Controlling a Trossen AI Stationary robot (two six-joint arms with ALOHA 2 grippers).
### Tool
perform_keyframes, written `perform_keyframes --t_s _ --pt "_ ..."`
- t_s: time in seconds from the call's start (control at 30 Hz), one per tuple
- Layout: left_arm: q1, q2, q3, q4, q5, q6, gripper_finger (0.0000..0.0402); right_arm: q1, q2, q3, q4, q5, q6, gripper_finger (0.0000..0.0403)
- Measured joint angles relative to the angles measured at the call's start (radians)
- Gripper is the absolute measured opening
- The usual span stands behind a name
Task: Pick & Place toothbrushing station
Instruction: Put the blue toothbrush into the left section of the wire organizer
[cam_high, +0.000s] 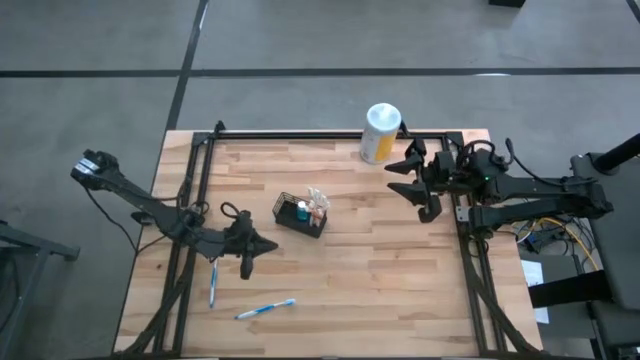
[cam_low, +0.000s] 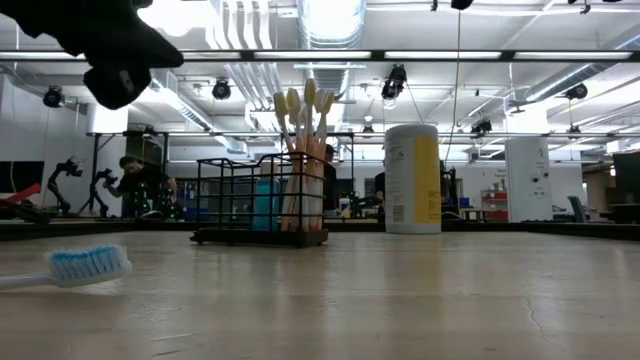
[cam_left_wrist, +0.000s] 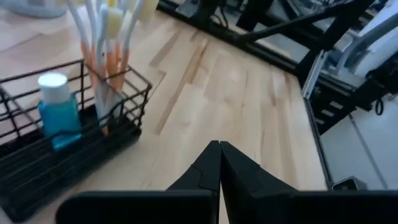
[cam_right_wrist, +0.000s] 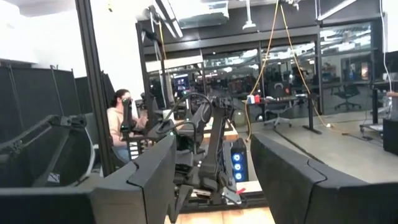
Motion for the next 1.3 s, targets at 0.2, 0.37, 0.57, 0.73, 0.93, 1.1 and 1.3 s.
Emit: perform_keyframes --t_s 0.2,0.37,0.57,0.73,0.93,1.1,1.3 --pt "0.0 -0.001 0.048 -0.167 0.068 -0.017 0.0006 0.0 0.041 0.0 0.0 0.0 0.0 0.0203" --pt "-0.002 -0.001 0.124 -0.419 0.124 -0.322 0.0006 0.0 0.086 0.0 0.0 0.0 0.0 0.0203" --pt "-0.002 0.0 0.214 -0.752 0.096 -0.595 0.0003 0.0 0.15 0.0 -0.001 0.001 0.0 0.0203" --pt "-0.015 0.0 0.262 -0.923 0.092 -0.767 0.0007 0.0 0.219 0.0 0.001 0.0 0.0 0.0203" --pt "-0.044 -0.004 0.282 -0.935 0.1 -0.814 0.0008 0.0 0.321 0.0 0.0 0.0 0.0 0.0203" --pt "-0.054 -0.006 0.302 -0.917 0.087 -0.714 0.0009 0.0 0.421 0.0 0.002 0.0 0.0 0.0203" --pt "-0.056 -0.006 0.299 -0.918 0.087 -0.673 0.0009 -0.001 0.556 -0.003 0.05 0.009 0.055 0.0203"
